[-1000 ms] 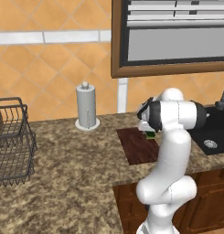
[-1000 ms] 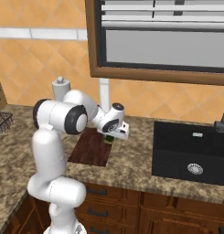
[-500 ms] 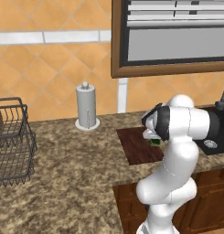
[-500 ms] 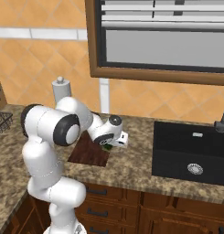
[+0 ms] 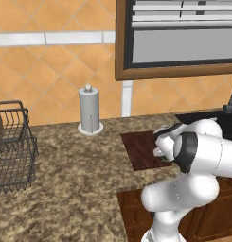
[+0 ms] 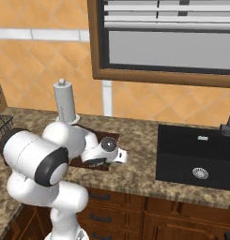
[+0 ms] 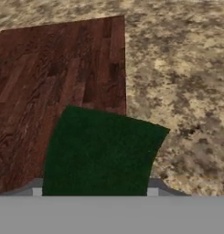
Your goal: Pick up the sponge from the counter and clean the cutting board by briefly scrubbing or pressing down on the cutting board. Once finished, release the sponge.
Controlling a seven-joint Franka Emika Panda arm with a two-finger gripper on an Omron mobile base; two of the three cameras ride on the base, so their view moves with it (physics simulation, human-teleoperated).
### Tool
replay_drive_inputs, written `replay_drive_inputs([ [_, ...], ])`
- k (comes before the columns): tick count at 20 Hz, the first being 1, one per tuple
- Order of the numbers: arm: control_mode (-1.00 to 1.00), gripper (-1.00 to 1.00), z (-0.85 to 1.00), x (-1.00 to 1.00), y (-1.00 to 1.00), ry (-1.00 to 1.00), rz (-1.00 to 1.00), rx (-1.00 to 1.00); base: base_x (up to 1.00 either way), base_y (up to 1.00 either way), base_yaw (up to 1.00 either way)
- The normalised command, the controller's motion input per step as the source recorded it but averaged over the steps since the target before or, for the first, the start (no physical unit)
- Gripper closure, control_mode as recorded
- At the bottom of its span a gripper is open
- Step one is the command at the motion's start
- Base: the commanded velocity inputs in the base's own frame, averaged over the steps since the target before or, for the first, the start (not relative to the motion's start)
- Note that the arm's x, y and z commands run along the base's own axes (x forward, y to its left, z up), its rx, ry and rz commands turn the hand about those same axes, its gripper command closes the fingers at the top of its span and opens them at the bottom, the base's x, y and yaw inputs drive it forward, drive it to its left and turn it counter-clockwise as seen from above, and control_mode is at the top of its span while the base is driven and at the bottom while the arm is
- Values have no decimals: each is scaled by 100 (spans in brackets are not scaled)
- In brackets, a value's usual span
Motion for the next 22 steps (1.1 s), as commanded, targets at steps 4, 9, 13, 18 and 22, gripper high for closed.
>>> replay_drive_inputs([
  [4,-100,100,12,-59,12,-1,0,-6,0,0,0],
  [9,-100,100,93,9,8,9,0,0,0,0,0],
  [13,-100,100,24,66,30,15,0,0,0,0,0],
  [18,-100,100,-1,96,4,20,0,0,0,0,0],
  [22,-100,100,-20,86,5,14,0,2,0,0,0],
])
